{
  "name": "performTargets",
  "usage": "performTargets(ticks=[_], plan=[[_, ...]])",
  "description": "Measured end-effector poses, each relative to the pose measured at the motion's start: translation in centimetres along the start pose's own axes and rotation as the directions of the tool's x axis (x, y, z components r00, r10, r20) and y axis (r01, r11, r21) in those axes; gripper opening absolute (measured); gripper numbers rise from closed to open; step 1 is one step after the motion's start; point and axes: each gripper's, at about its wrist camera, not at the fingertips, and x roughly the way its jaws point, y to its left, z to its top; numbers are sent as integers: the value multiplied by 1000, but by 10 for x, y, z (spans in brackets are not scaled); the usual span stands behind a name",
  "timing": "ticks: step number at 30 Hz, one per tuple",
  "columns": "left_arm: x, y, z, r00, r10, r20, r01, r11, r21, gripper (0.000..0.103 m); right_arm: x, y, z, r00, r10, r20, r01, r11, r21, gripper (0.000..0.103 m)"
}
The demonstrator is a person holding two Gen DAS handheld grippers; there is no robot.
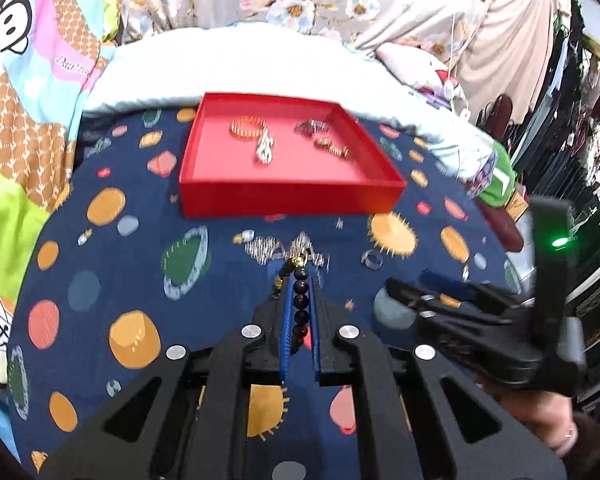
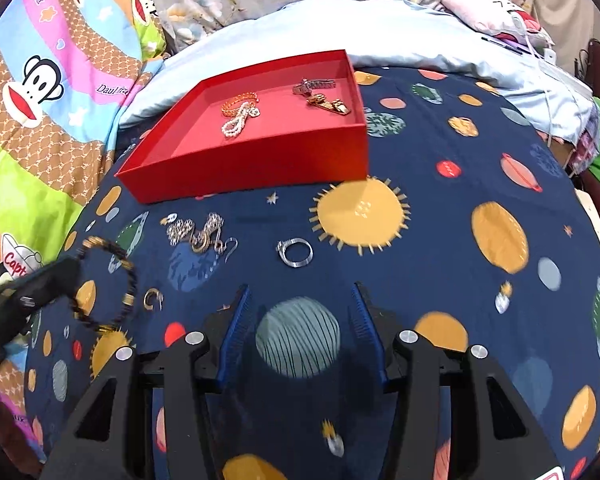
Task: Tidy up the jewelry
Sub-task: 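Lift the bead bracelet with the left gripper while the right grasps the silver ring, then carry the bead bracelet toward the tray with the left while the right carries the ring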
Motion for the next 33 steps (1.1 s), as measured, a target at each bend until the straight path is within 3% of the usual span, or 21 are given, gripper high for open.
performTargets(ticks=[10,12,26,33], plan=[[3,17,19,1000,18,17,-18,999,-29,7,31,9,17,1000,-16,-12,15,999,-49,34],[6,22,21,999,30,15,-29,999,-38,7,33,10,19,1000,-20,-11,19,998,-60,23],[2,30,34,998,51,43,-49,998,-37,7,10,4,22,1000,-5,29,6,999,-40,22],[-5,31,75,993,46,106,-45,999,-13,7,-14,-2,70,993,38,109,-35,999,-32,22]])
